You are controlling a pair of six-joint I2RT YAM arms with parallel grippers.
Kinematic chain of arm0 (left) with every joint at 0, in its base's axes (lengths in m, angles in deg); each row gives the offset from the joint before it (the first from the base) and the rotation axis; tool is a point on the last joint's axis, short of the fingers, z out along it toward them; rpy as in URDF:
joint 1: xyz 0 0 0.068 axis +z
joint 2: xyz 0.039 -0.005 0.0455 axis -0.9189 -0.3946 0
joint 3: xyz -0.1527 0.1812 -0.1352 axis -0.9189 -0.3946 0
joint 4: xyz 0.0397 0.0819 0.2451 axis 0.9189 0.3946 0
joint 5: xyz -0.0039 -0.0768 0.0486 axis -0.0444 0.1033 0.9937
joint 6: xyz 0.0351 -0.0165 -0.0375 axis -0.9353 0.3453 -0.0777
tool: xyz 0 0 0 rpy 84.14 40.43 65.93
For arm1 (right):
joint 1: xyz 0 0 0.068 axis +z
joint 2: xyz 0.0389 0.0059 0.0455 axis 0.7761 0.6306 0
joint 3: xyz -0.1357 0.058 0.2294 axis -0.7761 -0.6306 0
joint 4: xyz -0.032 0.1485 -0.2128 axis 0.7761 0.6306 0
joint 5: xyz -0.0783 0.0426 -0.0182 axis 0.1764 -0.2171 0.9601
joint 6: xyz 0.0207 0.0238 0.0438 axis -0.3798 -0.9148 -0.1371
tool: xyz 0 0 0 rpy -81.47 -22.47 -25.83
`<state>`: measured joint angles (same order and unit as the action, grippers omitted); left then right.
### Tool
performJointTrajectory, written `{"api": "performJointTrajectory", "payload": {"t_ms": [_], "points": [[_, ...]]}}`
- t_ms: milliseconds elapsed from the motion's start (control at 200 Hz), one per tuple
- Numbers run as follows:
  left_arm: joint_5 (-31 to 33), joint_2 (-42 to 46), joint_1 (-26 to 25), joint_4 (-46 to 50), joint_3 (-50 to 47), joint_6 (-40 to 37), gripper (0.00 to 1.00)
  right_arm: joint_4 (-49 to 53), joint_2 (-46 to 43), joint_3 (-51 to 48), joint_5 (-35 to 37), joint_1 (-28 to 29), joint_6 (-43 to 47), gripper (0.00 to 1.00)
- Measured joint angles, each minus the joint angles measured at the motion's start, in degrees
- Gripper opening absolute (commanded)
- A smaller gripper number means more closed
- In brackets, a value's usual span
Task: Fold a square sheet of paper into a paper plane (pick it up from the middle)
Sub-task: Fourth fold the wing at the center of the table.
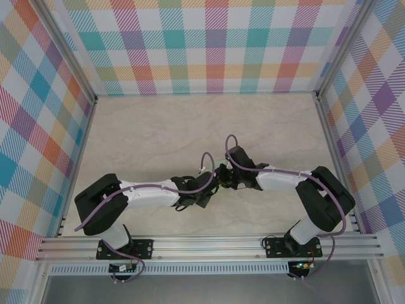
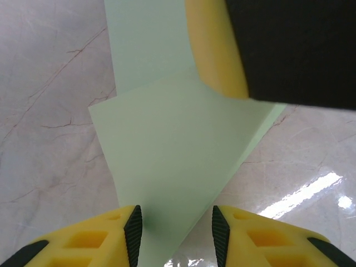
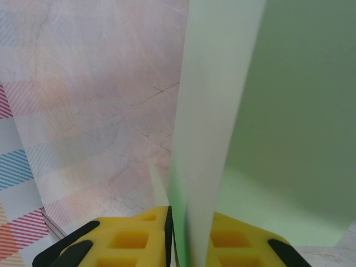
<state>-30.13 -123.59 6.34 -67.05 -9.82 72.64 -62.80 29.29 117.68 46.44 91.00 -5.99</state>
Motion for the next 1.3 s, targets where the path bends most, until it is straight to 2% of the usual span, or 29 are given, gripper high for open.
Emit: {"api": "performJointTrajectory", "payload": {"t_ms": [460, 630, 850, 1110, 1300], "points": [[1.5, -1.0, -0.5, 0.0, 0.2, -0.1, 0.25, 1.2, 0.0, 0.1, 0.0, 0.0, 0.0, 0.16], [1.7, -1.3, -0.5, -0.1, 0.2, -0.1, 0.17, 2.0, 0.0, 0.2, 0.0, 0.0, 0.4, 0.16], [2.1, -1.4, -0.5, -0.1, 0.2, -0.1, 0.10, 2.8, 0.0, 0.6, 0.0, 0.0, 1.3, 0.19], [1.2, -1.2, -0.3, -0.9, 0.1, 0.1, 0.06, 5.7, -1.1, 0.7, 0.3, -0.7, 3.3, 0.32], [-5.3, 1.5, 2.7, -5.8, -2.4, 0.8, 0.06, 8.3, -8.8, -0.7, 0.5, -3.0, 5.4, 0.47]]}}
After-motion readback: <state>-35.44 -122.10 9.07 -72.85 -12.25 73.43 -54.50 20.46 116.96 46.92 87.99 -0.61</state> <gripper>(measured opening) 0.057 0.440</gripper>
